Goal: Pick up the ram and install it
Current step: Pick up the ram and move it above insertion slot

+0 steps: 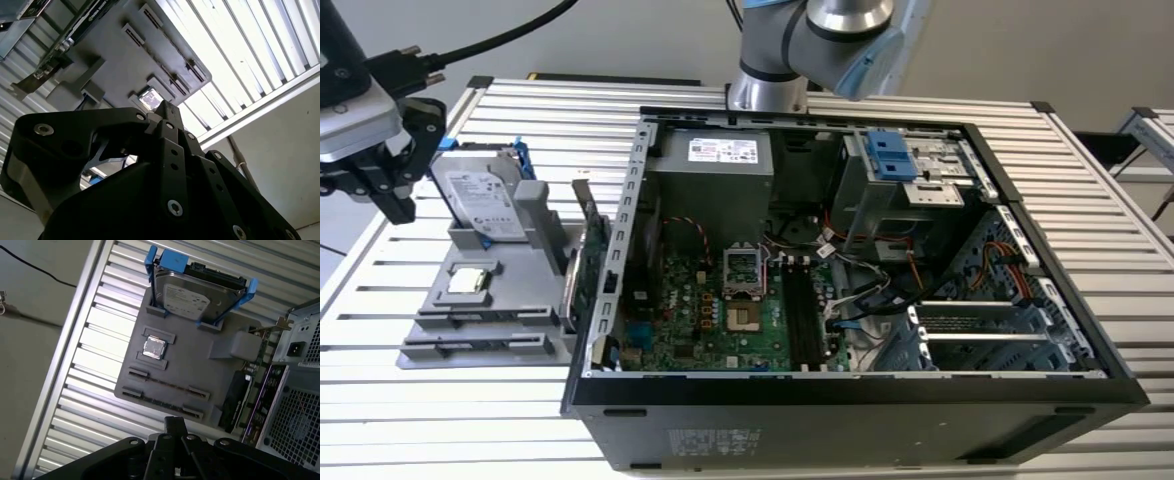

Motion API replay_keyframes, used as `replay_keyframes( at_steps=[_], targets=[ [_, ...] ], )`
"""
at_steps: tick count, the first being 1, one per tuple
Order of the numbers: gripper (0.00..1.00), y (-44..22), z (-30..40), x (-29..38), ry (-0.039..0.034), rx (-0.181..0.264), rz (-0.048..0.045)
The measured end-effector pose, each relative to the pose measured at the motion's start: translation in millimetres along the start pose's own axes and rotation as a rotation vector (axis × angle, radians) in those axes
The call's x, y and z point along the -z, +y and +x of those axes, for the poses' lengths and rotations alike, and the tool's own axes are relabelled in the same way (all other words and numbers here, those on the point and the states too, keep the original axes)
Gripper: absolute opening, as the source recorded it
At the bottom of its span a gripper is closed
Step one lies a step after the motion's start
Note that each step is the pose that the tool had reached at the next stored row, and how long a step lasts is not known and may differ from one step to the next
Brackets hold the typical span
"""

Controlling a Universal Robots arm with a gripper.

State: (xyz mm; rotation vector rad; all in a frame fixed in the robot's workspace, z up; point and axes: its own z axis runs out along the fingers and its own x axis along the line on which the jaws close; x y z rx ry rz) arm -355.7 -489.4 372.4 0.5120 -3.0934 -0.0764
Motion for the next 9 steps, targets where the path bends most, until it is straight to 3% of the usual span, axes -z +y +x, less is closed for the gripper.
replay_keyframes(
  at_steps=[9],
  targets=[
    [0.0,0.0,0.1,0.1,0.0004,0.006,0.0]
  ],
)
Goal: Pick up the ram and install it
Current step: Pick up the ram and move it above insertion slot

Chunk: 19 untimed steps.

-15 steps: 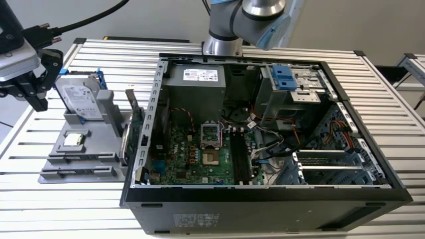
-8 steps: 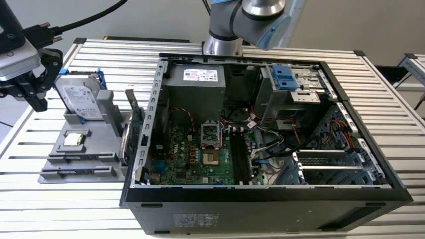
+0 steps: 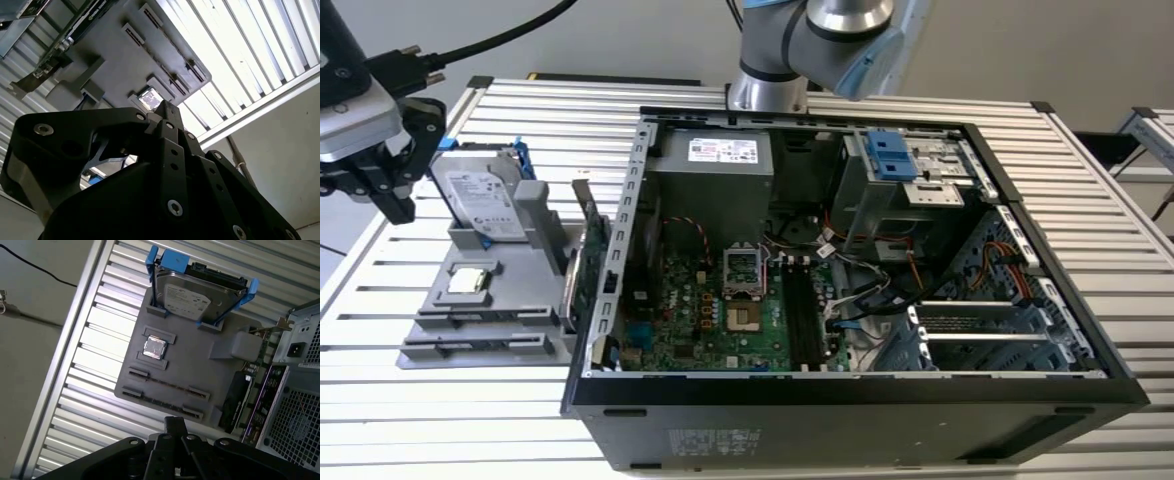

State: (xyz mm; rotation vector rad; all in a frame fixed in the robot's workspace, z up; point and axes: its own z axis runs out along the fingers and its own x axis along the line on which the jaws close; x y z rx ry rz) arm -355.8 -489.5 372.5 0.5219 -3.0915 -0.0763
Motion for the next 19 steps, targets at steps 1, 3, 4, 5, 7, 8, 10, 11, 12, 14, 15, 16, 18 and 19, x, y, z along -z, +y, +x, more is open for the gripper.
replay_keyframes(
  at_steps=[1,3,4,5,7,8,10,11,12,14,15,16,18,19],
  targets=[
    [0.0,0.0,0.0,0.0,0.0003,0.005,0.0],
    [0.0,0.0,0.0,-0.1,0.0007,0.017,-0.0001],
    [0.0,0.0,0.0,-0.1,0.001,0.024,-0.0001],
    [0.0,0.0,0.0,-0.1,0.0014,0.031,-0.0001],
    [0.0,0.0,-0.1,0.0,0.0023,0.047,-0.0001],
    [0.0,0.0,0.0,0.0,0.0026,0.055,-0.0002],
    [0.0,0.0,0.0,0.0,0.0033,0.07,-0.0002],
    [0.0,0.0,0.0,-0.1,0.0036,0.077,-0.0002],
    [0.0,0.0,0.0,0.0,0.004,0.084,-0.0003],
    [0.0,0.0,0.0,0.0,0.0045,0.094,-0.0003],
    [0.0,0.0,0.0,0.0,0.0047,0.098,-0.0003],
    [0.0,-0.1,-0.1,0.0,0.0049,0.103,-0.0003],
    [0.0,-0.1,-0.1,0.0,0.0056,0.113,-0.0003],
    [0.0,-0.1,-0.1,0.0,0.0058,0.119,-0.0004]
  ],
)
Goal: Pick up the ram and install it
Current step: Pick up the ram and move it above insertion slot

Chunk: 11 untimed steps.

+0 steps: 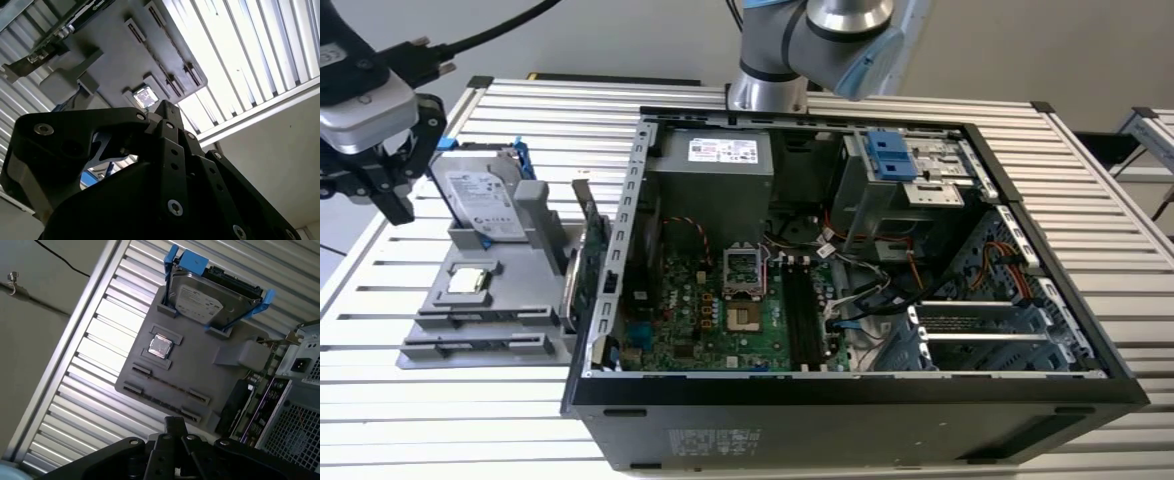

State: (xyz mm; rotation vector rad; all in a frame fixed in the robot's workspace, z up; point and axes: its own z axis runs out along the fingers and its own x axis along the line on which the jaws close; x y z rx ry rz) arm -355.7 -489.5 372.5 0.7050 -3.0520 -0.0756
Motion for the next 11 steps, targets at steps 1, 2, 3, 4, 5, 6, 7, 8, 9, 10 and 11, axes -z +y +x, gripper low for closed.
replay_keyframes(
  at_steps=[1,2,3,4,5,6,7,8,9,10,11],
  targets=[
    [0.0,0.0,0.0,0.0,0.0003,0.006,0.0],
    [0.0,0.0,0.0,0.0,0.0006,0.014,0.0],
    [0.0,0.1,0.0,0.0,0.001,0.022,-0.0001],
    [0.0,0.1,0.0,0.0,0.0014,0.029,-0.0001],
    [0.0,0.1,0.1,0.0,0.0018,0.036,-0.0001],
    [0.0,0.1,0.0,0.0,0.0021,0.043,-0.0001],
    [0.0,0.1,0.1,0.0,0.0024,0.05,-0.0001],
    [0.0,0.1,0.1,-0.1,0.0027,0.057,-0.0002],
    [0.0,0.1,0.0,0.0,0.0031,0.064,-0.0002],
    [0.0,0.1,0.1,0.0,0.0035,0.071,-0.0002],
    [0.0,0.1,0.1,0.0,0.0038,0.079,-0.0002]
  ],
)
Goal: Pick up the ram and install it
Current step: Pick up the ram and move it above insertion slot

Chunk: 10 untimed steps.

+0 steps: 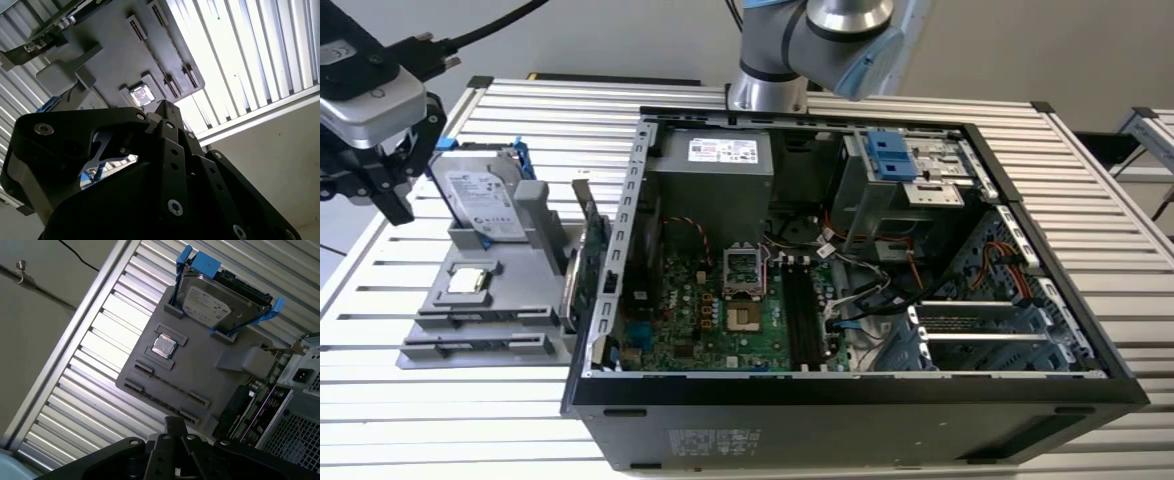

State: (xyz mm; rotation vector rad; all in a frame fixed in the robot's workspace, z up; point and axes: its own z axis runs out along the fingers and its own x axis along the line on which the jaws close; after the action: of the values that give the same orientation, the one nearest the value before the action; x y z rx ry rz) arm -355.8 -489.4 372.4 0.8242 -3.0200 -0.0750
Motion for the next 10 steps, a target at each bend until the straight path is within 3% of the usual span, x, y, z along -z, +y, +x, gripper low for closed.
replay_keyframes(
  at_steps=[10],
  targets=[
    [0.0,0.0,0.0,0.0,0.0034,0.071,-0.0002]
  ],
)
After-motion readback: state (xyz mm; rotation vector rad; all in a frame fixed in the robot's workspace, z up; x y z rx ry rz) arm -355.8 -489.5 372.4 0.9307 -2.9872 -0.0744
